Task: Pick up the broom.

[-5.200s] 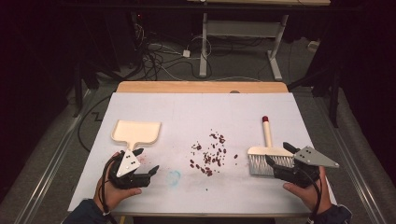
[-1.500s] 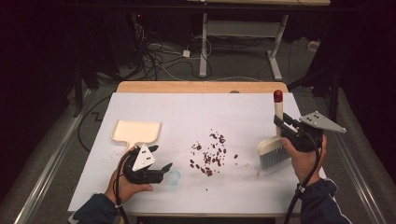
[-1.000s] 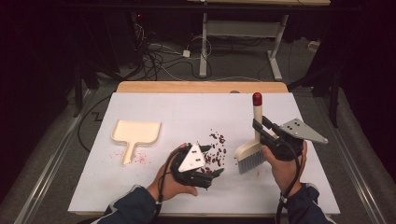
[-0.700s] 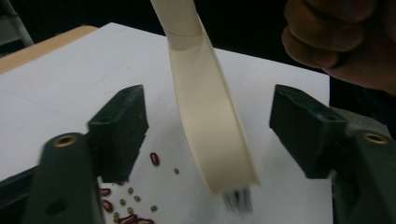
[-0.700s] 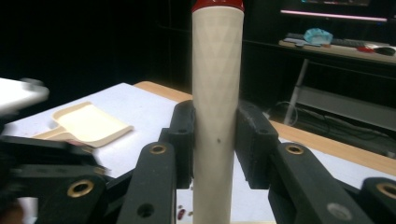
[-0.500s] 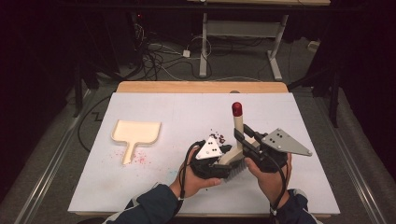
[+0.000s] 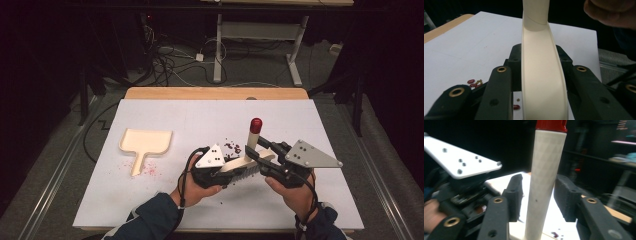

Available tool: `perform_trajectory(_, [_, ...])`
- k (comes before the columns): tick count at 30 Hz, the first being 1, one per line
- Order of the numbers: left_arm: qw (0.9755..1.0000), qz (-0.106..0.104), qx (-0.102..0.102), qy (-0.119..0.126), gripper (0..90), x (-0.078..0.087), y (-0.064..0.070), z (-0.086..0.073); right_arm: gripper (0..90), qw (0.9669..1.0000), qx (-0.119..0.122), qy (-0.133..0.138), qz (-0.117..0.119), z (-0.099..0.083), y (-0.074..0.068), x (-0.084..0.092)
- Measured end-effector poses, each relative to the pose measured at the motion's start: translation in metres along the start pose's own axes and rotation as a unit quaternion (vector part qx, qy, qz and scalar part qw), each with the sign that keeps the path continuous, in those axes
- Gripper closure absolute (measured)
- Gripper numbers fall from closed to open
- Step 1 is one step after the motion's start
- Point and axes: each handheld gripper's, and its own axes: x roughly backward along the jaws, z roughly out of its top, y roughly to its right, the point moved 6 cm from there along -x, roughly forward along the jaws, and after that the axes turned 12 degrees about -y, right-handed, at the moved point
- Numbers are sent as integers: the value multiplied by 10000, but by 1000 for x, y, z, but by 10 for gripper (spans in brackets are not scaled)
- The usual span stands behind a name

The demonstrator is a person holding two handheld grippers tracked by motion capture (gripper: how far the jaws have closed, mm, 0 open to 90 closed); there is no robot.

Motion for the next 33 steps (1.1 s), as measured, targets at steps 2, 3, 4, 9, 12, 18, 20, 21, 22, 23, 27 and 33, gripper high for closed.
perform_trajectory(2, [9999,-51,-81,-58,656,5,-1,-4,505,9988,175,-205,419,-1,4,3])
perform_trajectory(3, [9999,-68,-96,-84,656,8,-2,-6,505,9988,175,-205,419,-1,4,3])
perform_trajectory(4, [9998,-76,-117,-119,656,11,-2,-8,493,9984,270,-246,441,-2,6,5])
perform_trajectory(9, [9978,-208,-469,-408,656,27,0,-23,447,9841,911,-1223,914,-24,7,-2])
perform_trajectory(12, [9965,-227,-610,-534,656,31,2,-28,423,9749,1050,-1573,1177,-37,2,-8])
perform_trajectory(18, [9926,-479,-904,-652,656,34,11,-36,390,9545,1305,-2043,1739,-58,-16,-28])
perform_trajectory(20, [9914,-566,-977,-660,656,33,13,-36,392,9516,1347,-2103,1792,-60,-18,-30])
perform_trajectory(21, [9909,-626,-992,-665,655,32,14,-36,393,9482,1388,-2170,1861,-64,-20,-35])
perform_trajectory(22, [9902,-674,-1022,-676,655,31,15,-36,393,9482,1388,-2170,1861,-64,-20,-35])
perform_trajectory(23, [9894,-714,-1048,-708,655,28,17,-36,421,9448,1366,-2142,2070,-67,-24,-38])
perform_trajectory(27, [9884,-736,-1085,-768,655,23,18,-37,502,9377,1407,-2219,2275,-71,-30,-42])
perform_trajectory(33, [9889,-795,-1025,-727,649,22,16,-37,607,9299,1533,-2353,2374,-78,-35,-47])
